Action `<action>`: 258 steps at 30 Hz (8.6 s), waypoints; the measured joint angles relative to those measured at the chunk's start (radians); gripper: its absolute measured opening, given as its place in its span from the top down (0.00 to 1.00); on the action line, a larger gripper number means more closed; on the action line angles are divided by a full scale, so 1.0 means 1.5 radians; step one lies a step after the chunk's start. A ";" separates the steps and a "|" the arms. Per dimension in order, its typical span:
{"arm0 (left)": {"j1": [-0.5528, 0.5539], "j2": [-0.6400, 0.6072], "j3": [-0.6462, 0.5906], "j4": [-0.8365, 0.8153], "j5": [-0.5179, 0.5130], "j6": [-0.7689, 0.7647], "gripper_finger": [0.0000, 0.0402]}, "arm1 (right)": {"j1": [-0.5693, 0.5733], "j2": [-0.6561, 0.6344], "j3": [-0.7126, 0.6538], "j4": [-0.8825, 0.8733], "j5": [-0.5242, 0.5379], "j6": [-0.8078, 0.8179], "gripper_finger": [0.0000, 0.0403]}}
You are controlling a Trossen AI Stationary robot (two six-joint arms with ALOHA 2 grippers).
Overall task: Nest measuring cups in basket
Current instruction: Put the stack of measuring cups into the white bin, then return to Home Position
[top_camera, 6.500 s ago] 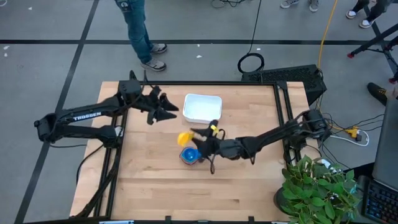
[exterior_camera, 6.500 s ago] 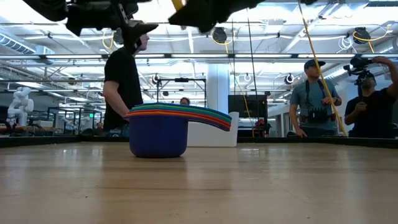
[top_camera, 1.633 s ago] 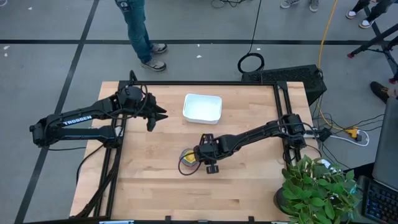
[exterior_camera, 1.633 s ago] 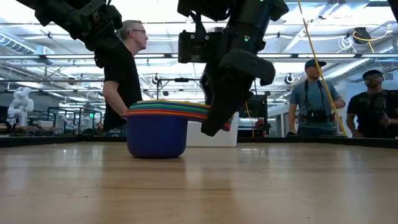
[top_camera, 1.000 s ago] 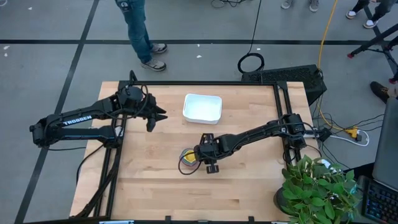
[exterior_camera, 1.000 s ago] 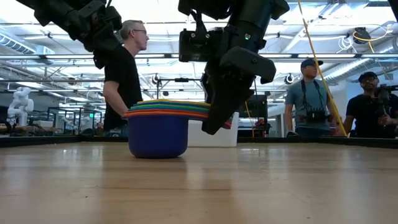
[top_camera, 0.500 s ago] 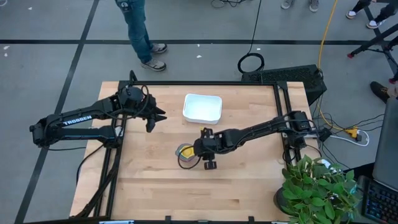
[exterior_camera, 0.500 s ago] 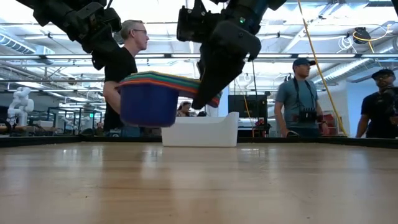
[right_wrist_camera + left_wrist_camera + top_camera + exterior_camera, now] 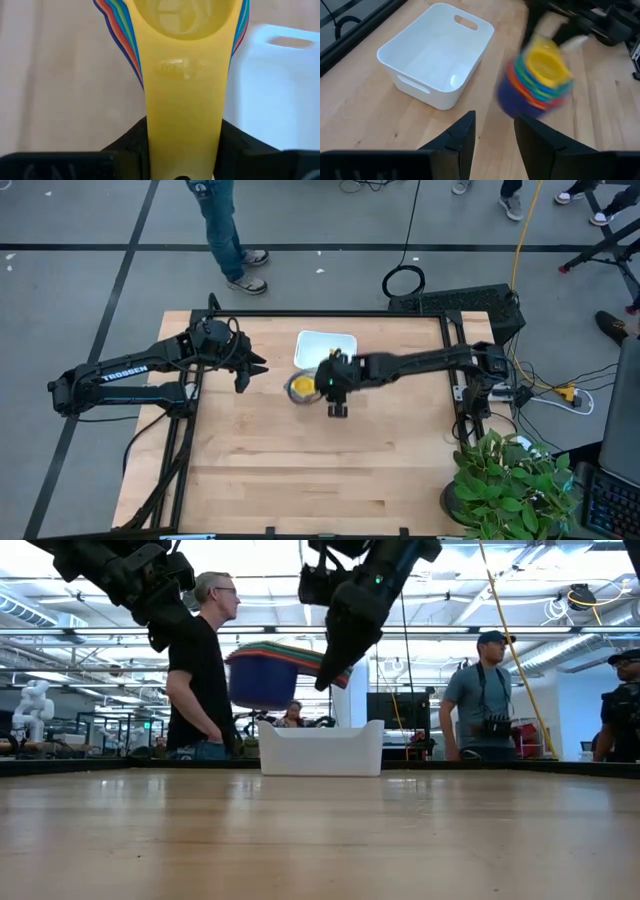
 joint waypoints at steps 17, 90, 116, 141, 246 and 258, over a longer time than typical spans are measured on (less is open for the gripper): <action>0.000 0.000 0.000 -0.011 0.001 0.010 0.66 | -0.217 -0.036 -0.033 -0.006 -0.030 -0.114 0.69; 0.024 -0.441 0.061 -0.204 -0.069 0.029 0.98 | -0.236 -0.960 -0.744 0.493 -0.036 -0.045 0.92; 0.024 -0.569 -0.243 0.115 -0.068 -0.069 0.97 | -0.236 -1.208 -0.829 0.380 -0.034 -0.091 1.00; 0.024 -0.566 -0.421 0.415 -0.068 -0.162 0.94 | -0.236 -1.207 -0.899 0.439 -0.122 0.020 1.00; 0.024 -0.566 -0.421 0.413 -0.069 -0.162 0.94 | -0.236 -1.207 -0.899 0.438 -0.122 0.019 1.00; 0.024 -0.566 -0.421 0.413 -0.069 -0.162 0.94 | -0.236 -1.207 -0.899 0.438 -0.122 0.019 1.00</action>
